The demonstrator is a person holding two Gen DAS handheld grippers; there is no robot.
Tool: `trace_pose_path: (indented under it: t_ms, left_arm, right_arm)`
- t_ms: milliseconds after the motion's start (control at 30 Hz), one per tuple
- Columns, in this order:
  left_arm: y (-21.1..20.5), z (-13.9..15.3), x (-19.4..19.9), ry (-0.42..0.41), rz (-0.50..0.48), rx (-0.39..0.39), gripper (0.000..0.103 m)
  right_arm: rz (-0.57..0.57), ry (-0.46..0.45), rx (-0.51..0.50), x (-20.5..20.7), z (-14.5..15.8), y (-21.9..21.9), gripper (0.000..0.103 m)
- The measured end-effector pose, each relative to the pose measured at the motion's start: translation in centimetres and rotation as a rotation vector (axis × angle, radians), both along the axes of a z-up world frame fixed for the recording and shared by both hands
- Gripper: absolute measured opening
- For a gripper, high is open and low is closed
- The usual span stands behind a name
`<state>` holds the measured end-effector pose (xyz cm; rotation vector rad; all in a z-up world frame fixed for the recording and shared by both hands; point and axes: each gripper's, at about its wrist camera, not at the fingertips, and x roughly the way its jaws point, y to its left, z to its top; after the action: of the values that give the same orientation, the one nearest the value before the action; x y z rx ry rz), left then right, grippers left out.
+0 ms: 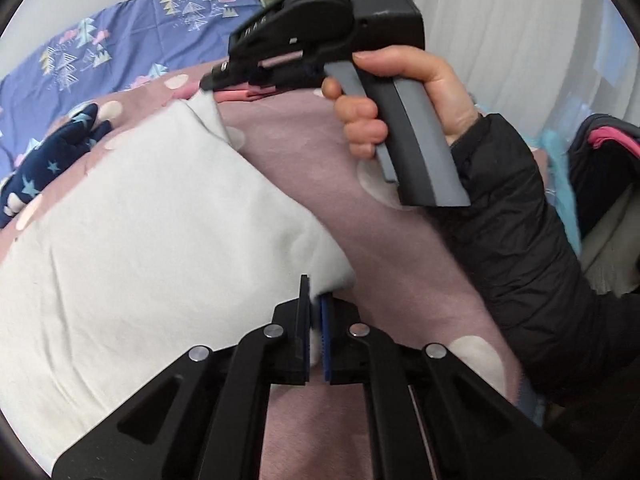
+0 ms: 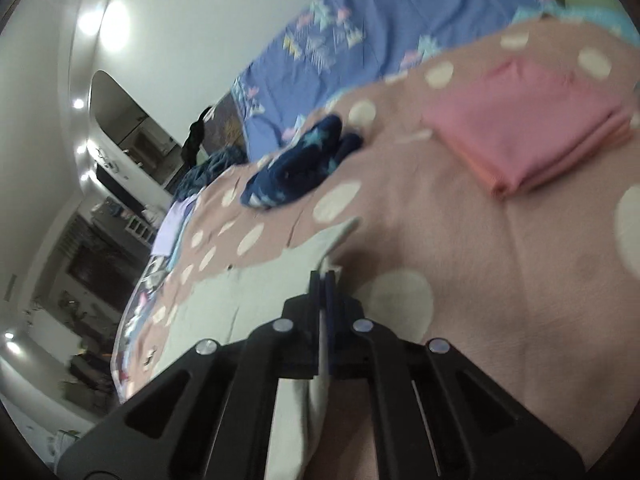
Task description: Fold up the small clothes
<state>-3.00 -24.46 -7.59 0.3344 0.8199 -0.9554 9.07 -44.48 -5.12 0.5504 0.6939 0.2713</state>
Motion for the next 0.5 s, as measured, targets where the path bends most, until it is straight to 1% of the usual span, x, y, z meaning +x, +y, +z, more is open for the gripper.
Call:
trace_pose_path:
  t_ms: [67, 100, 133, 200, 233, 300, 333, 367, 433, 467, 500]
  left_arm:
    - [-0.1, -0.4, 0.1, 0.013, -0.006, 0.008, 0.003]
    - [-0.1, -0.5, 0.2, 0.021, -0.006, 0.008, 0.003]
    - [-0.1, -0.6, 0.3, 0.031, -0.005, 0.004, 0.003]
    - [0.0, -0.5, 0.4, 0.039, -0.006, -0.008, 0.003]
    - [0.0, -0.6, 0.5, 0.035, -0.01, -0.007, 0.003]
    - [-0.3, -0.7, 0.3, 0.028, -0.02, 0.004, 0.003]
    - [-0.2, -0.9, 0.1, 0.025, -0.022, 0.006, 0.003]
    - [-0.3, -1.0, 0.1, 0.023, -0.023, 0.008, 0.003]
    - [-0.3, -1.2, 0.1, 0.023, -0.023, 0.007, 0.003]
    - [-0.2, -1.3, 0.0, 0.024, -0.024, 0.008, 0.003]
    - [-0.1, -1.3, 0.0, 0.026, -0.025, 0.009, 0.003]
  right_arm:
    - [-0.01, 0.042, -0.015, 0.8, -1.2, 0.0, 0.001]
    - [-0.025, 0.079, -0.004, 1.3, -2.2, -0.4, 0.001]
    - [-0.032, 0.096, 0.011, 1.6, -2.8, -0.8, 0.001]
    - [-0.04, 0.102, 0.04, 1.9, -3.3, -1.4, 0.001]
    - [-0.047, 0.1, 0.039, 1.9, -3.3, -1.5, 0.001]
    - [-0.116, 0.1, -0.034, 1.6, -3.0, -1.8, 0.0]
    - [-0.114, 0.105, -0.021, 1.5, -3.1, -2.1, 0.0]
    - [-0.087, 0.122, 0.038, 1.6, -3.4, -2.7, 0.0]
    - [-0.029, 0.149, 0.119, 1.7, -4.3, -3.3, 0.004]
    - [-0.009, 0.157, 0.128, 1.9, -4.7, -3.2, 0.007]
    - [-0.002, 0.176, 0.127, 2.3, -5.2, -2.9, 0.015]
